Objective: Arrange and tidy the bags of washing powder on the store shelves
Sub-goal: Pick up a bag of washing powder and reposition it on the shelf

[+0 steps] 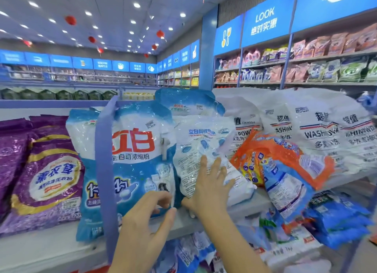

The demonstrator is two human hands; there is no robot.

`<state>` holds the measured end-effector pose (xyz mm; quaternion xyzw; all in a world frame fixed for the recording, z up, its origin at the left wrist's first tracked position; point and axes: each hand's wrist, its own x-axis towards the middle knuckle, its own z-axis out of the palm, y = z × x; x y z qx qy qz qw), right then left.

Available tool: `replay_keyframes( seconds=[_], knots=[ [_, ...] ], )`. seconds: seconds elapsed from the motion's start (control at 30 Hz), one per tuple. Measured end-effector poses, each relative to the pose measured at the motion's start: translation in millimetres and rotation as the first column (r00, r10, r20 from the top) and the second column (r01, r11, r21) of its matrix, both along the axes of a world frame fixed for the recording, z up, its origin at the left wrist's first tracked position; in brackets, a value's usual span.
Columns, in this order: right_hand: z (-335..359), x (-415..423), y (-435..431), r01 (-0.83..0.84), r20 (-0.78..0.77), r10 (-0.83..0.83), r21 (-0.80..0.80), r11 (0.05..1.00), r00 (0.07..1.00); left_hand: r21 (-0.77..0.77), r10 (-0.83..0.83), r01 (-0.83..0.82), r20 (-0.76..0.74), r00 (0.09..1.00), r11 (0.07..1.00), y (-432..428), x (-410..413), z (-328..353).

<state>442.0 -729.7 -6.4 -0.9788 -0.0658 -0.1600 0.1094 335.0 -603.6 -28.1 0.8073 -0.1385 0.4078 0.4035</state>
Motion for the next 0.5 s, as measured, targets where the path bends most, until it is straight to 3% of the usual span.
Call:
replay_keyframes(
  seconds=[0.13, 0.33, 0.4, 0.5],
  knots=[
    [5, -1, -8, -0.028, 0.107, 0.033, -0.050, 0.998, 0.994, -0.055, 0.051, -0.053, -0.035, 0.998, 0.997, 0, 10, -2],
    [29, 2, -62, -0.114, 0.208, 0.062, 0.248, 0.962, 0.976, -0.109, -0.003, -0.008, -0.103, 0.995, 0.994, 9, 17, -11],
    [34, 7, -82, -0.147, 0.194, 0.065, 0.446, 0.883, 0.979, -0.155, -0.032, 0.014, -0.114, 0.993, 0.988, 11, 20, -12],
    [44, 19, -111, -0.204, 0.202, 0.078, 0.742, 0.638, 0.976, -0.196, -0.078, 0.051, -0.132, 0.988, 0.979, 9, 26, -13]
  ],
)
